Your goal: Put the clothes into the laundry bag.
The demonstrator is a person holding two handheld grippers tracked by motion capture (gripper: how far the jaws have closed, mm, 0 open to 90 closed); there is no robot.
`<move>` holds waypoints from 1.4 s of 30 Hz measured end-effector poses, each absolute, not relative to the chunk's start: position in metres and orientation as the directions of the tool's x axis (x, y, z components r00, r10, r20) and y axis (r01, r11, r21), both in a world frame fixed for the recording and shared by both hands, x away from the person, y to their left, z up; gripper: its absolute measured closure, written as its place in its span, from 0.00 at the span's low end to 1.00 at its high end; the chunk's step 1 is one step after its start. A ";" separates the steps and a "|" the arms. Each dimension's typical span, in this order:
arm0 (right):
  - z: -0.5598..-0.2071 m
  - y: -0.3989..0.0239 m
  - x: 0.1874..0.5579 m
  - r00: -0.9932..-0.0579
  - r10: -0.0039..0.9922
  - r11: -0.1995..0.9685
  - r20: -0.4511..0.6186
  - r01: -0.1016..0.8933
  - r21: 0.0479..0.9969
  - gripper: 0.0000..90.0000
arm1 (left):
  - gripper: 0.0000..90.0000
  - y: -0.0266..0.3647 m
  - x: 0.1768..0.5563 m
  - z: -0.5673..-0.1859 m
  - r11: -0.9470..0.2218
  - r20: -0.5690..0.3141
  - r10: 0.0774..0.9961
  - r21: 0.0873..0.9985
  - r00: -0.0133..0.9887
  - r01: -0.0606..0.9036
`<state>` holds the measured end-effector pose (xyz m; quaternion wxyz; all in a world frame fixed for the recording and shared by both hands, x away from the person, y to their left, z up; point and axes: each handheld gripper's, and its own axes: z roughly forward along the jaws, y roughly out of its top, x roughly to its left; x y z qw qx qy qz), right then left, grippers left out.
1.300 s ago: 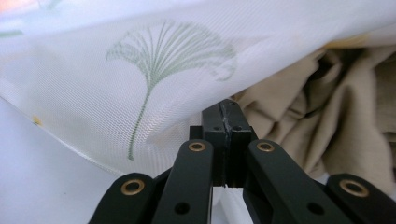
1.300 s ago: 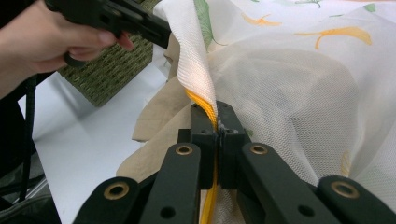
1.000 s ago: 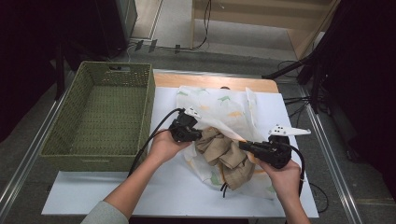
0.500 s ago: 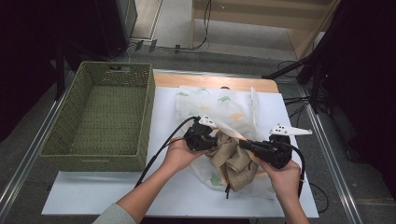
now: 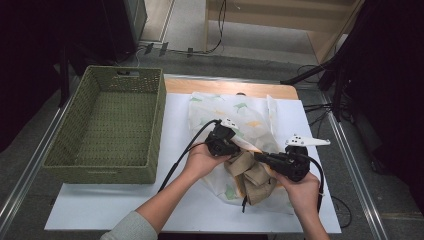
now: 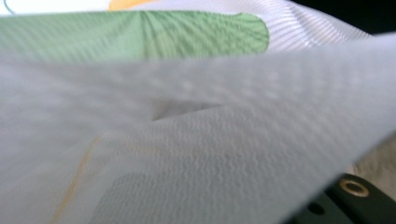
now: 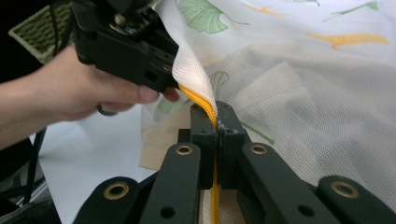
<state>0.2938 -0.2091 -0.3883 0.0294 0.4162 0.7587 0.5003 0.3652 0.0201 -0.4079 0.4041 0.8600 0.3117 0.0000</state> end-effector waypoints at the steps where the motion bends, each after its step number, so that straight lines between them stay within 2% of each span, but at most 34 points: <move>1: -0.389 -0.209 0.294 -0.652 0.663 0.158 0.369 0.603 0.782 0.99 | 1.00 0.022 0.365 -0.407 -0.484 -0.258 0.535 0.687 0.805 0.542; 11: -0.392 -0.211 0.294 -0.642 0.674 0.161 0.365 0.610 0.776 0.98 | 1.00 0.051 0.355 -0.389 -0.500 -0.269 0.514 0.678 0.815 0.539; 25: -0.391 -0.215 0.294 -0.640 0.675 0.152 0.367 0.608 0.779 0.98 | 0.99 0.084 0.323 -0.389 -0.494 -0.285 0.501 0.681 0.817 0.541; 31: -0.389 -0.212 0.294 -0.653 0.666 0.161 0.360 0.597 0.786 0.98 | 0.74 0.088 0.308 -0.393 -0.491 -0.324 0.462 0.682 0.826 0.542; 36: -0.389 -0.211 0.296 -0.656 0.662 0.164 0.362 0.599 0.784 0.98 | 0.55 0.087 0.293 -0.392 -0.512 -0.295 0.434 0.697 0.851 0.503; 39: -0.388 -0.211 0.297 -0.659 0.661 0.167 0.359 0.595 0.786 0.98 | 0.41 0.086 0.289 -0.394 -0.521 -0.333 0.422 0.673 0.843 0.526; 42: -0.388 -0.211 0.297 -0.661 0.660 0.167 0.358 0.593 0.788 0.98 | 0.38 0.084 0.284 -0.397 -0.514 -0.324 0.415 0.688 0.850 0.513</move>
